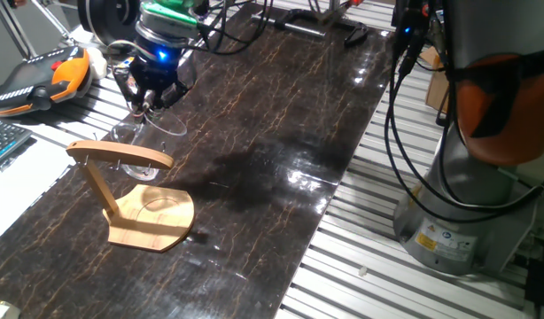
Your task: Put the cup on the cup rack
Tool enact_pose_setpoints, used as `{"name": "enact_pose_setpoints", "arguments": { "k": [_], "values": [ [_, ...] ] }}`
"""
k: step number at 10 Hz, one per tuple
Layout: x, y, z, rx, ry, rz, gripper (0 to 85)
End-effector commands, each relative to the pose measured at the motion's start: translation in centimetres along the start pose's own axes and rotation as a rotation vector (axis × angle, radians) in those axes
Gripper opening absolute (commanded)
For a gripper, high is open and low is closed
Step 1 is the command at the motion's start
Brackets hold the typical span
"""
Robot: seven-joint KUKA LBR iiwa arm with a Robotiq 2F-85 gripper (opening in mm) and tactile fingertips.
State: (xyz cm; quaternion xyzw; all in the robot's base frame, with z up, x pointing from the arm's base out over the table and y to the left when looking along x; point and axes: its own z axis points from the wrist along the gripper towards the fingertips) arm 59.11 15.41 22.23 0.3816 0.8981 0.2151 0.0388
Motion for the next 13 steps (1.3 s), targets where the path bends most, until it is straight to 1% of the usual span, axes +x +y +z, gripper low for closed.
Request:
{"name": "enact_pose_setpoints", "arguments": {
  "k": [1,2,3,4,5,6,7,8,9,10,11,12,13],
  "values": [
    [0.0,0.0,0.0,0.029,-0.020,-0.050,1.0],
    [0.0,0.0,0.0,0.030,-0.017,-0.106,1.0],
    [0.0,0.0,0.0,0.053,-0.045,-0.153,1.0],
    [0.0,0.0,0.0,0.062,-0.036,-0.181,1.0],
    [0.0,0.0,0.0,0.059,0.011,-0.196,1.0],
    [0.0,0.0,0.0,0.047,0.044,-0.199,1.0],
    [0.0,0.0,0.0,0.043,0.049,-0.180,1.0],
    [0.0,0.0,0.0,0.028,0.061,-0.141,1.0],
    [0.0,0.5,0.0,0.008,0.047,-0.081,1.0],
    [0.0,1.3,-0.1,-0.020,0.011,-0.024,1.0],
    [-0.1,1.7,-0.1,-0.024,0.002,-0.029,1.0],
    [0.0,2.3,-0.2,-0.024,0.006,-0.012,1.0],
    [0.0,2.9,-0.2,-0.030,-0.004,0.017,1.0]
  ]
}}
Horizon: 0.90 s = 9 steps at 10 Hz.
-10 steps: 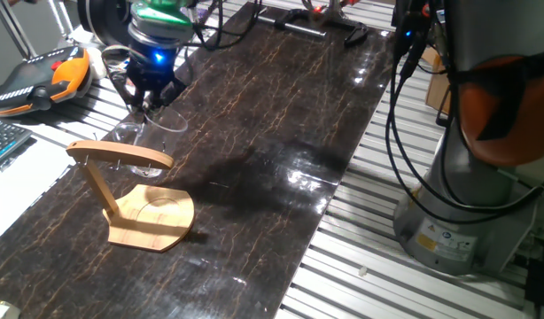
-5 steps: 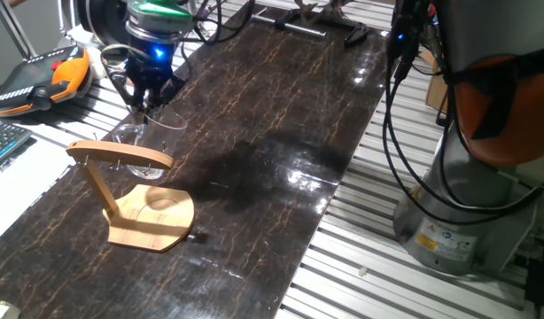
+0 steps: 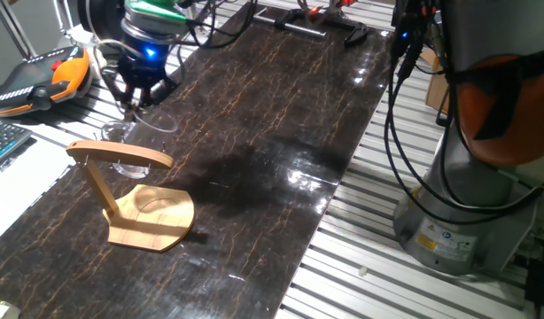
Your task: Put the cup on the cup rack
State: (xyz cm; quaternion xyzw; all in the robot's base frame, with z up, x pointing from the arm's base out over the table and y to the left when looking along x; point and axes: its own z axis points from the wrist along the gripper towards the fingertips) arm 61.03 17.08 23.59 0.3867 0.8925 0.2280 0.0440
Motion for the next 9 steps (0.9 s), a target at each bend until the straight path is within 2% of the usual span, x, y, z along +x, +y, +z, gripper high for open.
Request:
{"name": "enact_pose_setpoints", "arguments": {
  "k": [1,3,5,7,9],
  "values": [
    [0.1,0.3,-0.2,-0.005,0.000,0.000,1.0],
    [0.8,1.4,-0.4,-0.015,-0.008,0.005,1.0],
    [1.4,2.3,-0.4,-0.012,0.001,-0.040,1.0],
    [1.5,2.3,-0.4,-0.020,-0.002,-0.073,1.0],
    [1.5,2.3,-0.4,-0.034,-0.023,-0.119,1.0]
  ]
}}
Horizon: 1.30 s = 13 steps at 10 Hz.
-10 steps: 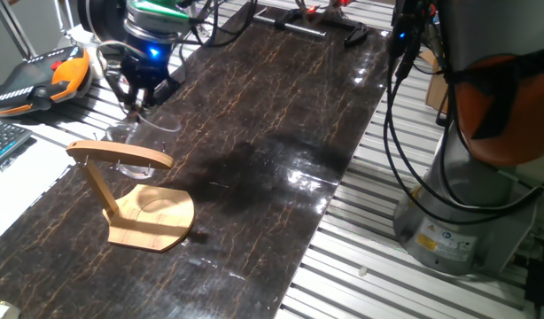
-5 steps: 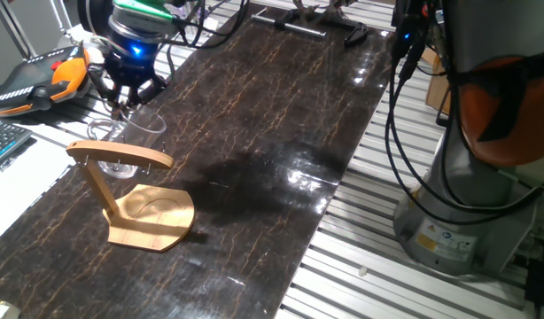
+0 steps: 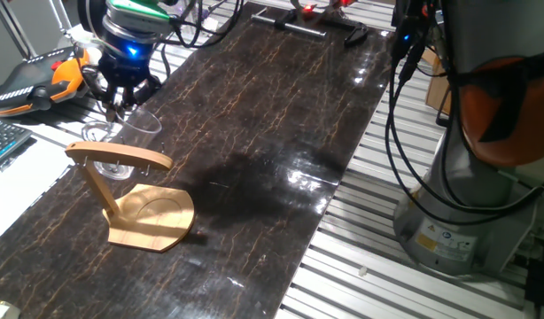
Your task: Put the cup on the cup rack
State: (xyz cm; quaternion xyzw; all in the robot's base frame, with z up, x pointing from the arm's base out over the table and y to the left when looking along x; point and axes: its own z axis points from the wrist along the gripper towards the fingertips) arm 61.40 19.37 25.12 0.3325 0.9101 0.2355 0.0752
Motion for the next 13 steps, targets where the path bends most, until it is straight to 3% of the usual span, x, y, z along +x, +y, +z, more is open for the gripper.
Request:
{"name": "enact_pose_setpoints", "arguments": {
  "k": [1,7,11,13],
  "values": [
    [0.0,0.0,0.0,-0.002,-0.010,-0.038,1.0],
    [-0.1,-0.5,0.2,0.000,-0.024,-0.127,1.0],
    [-0.2,-1.1,0.3,-0.042,0.001,-0.205,1.0],
    [0.2,-1.1,0.5,-0.055,-0.004,-0.229,1.0]
  ]
}}
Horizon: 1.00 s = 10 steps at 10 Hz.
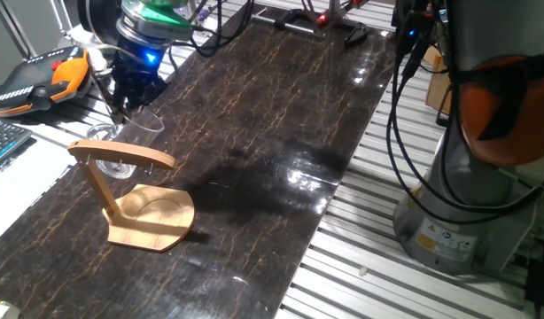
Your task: Put the cup on the cup rack
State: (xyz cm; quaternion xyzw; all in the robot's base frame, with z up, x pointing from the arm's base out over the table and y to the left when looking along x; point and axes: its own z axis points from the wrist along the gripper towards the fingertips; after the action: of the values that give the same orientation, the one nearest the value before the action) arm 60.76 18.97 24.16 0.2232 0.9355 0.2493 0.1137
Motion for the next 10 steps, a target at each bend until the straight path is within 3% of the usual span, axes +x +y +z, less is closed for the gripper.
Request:
{"name": "enact_pose_setpoints", "arguments": {
  "k": [1,5,8,10],
  "values": [
    [0.11,0.02,0.03,-0.002,-0.005,-0.009,1.0],
    [0.56,0.24,0.61,-0.002,-0.046,-0.030,1.7],
    [0.57,0.34,0.69,0.035,-0.051,-0.019,18.7],
    [0.53,0.30,0.66,0.035,-0.049,-0.008,22.0]
  ]
}}
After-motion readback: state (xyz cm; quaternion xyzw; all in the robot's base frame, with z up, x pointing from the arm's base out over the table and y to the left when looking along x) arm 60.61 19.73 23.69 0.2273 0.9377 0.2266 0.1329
